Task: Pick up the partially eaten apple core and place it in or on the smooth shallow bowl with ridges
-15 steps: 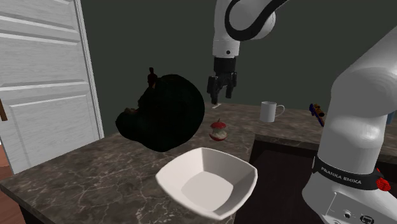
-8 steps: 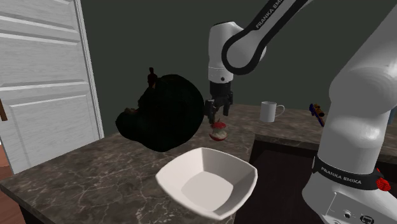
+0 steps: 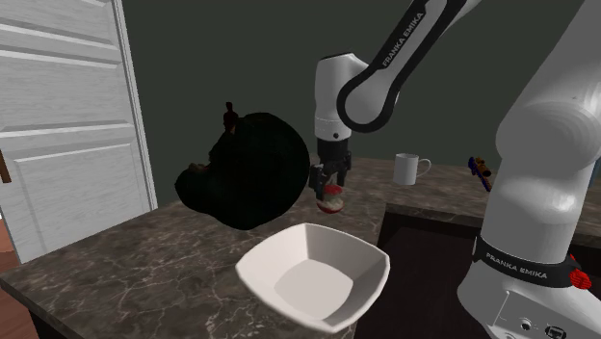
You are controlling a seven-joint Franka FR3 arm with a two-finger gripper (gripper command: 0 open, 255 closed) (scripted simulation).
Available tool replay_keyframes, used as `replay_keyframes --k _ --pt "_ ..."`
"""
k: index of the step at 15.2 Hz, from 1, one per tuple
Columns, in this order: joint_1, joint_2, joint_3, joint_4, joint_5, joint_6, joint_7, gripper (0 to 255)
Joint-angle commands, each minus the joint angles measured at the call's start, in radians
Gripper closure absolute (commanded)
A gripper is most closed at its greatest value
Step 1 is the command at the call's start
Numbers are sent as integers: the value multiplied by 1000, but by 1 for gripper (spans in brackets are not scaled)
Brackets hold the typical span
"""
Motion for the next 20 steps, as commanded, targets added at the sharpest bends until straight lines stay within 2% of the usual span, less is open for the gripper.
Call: replay_keyframes --k 1,5,6,15,20 --pt "-1 2 0 -1 -2 3 1 0" --pt "-1 2 0 -1 -2 3 1 0" --pt "-1 2 0 -1 -2 3 1 255" --pt "-1 2 0 -1 -2 3 1 255" --pt "26 -70 -19 18 43 -85 -42 255"
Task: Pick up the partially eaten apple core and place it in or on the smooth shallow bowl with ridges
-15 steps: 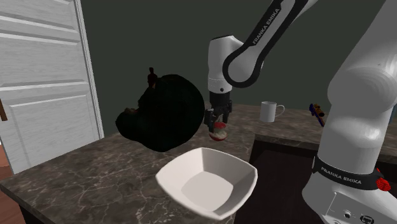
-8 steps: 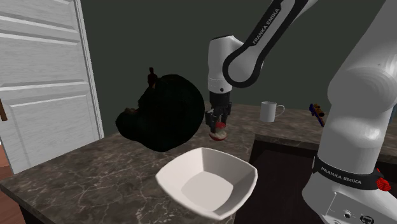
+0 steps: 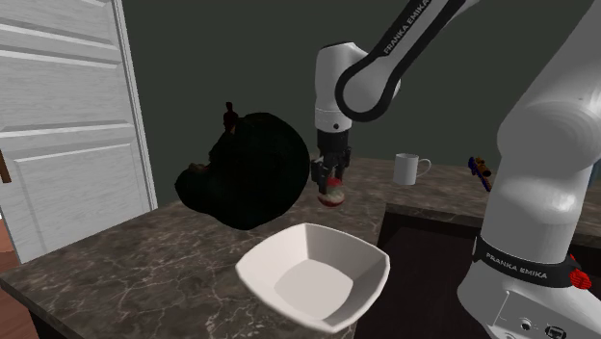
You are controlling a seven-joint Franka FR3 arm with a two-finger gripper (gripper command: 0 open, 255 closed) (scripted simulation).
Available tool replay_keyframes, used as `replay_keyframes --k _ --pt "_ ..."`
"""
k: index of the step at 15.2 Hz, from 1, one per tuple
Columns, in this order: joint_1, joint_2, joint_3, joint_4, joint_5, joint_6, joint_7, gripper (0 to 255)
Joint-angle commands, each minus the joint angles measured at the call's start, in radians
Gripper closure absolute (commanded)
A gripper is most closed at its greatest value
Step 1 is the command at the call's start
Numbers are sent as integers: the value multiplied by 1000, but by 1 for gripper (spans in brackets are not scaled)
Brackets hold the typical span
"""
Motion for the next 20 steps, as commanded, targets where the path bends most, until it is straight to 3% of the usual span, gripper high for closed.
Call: replay_keyframes --k 1,20 --pt "9 -26 -7 9 14 -35 -16 255" --pt "64 -213 -28 122 88 -333 -74 255"
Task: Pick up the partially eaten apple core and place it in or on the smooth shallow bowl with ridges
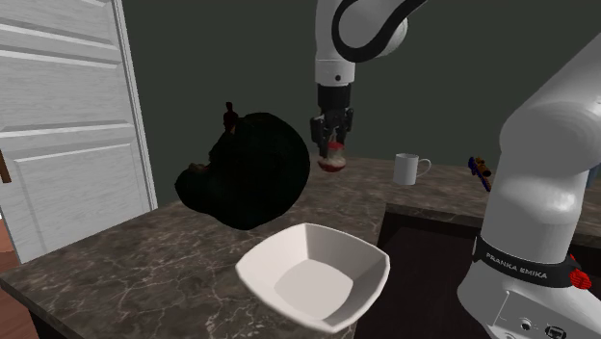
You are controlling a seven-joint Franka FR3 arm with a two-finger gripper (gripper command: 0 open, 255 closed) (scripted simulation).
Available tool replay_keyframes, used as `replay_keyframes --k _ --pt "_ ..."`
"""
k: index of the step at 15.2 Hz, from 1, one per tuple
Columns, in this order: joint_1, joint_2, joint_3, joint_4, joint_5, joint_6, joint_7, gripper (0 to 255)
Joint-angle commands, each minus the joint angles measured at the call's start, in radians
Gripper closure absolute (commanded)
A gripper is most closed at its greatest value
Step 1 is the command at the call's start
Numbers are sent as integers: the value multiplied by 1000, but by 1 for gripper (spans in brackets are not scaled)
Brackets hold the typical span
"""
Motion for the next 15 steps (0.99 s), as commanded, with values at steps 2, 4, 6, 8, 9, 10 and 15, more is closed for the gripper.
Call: replay_keyframes --k 2,4,6,8,9,10,15 --pt "42 -46 46 -20 34 -34 56 255" --pt "75 -74 84 -30 63 -58 101 255" --pt "109 -97 123 -34 92 -82 148 255" --pt "143 -113 163 -33 121 -106 195 255" --pt "159 -119 183 -31 135 -117 220 255" --pt "175 -123 204 -27 149 -128 244 255" --pt "244 -121 310 12 215 -175 370 255"
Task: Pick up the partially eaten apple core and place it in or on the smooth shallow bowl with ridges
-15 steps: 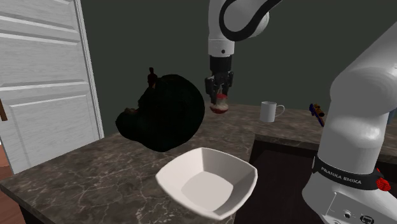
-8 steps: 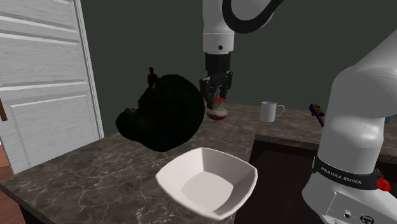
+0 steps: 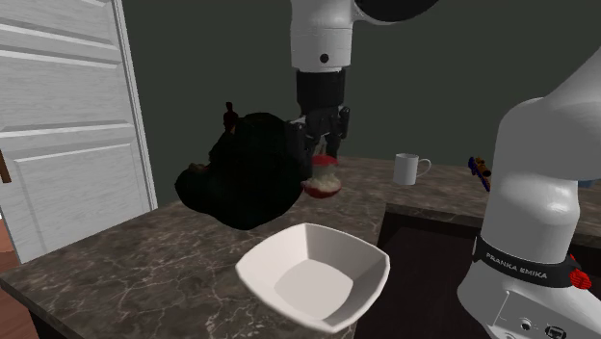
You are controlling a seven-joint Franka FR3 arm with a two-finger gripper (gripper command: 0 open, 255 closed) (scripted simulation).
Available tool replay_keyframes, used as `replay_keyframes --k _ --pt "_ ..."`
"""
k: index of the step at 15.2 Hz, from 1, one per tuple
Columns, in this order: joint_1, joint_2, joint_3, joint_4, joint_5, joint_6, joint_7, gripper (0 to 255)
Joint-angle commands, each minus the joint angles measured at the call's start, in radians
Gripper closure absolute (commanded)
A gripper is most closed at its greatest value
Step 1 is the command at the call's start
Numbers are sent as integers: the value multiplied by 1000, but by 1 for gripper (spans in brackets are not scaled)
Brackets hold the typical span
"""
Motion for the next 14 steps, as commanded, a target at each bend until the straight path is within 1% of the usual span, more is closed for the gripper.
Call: replay_keyframes --k 1,6,14 --pt "26 -5 37 13 25 -21 47 255" --pt "66 40 150 89 71 -56 178 255" --pt "56 93 195 18 76 67 204 255"
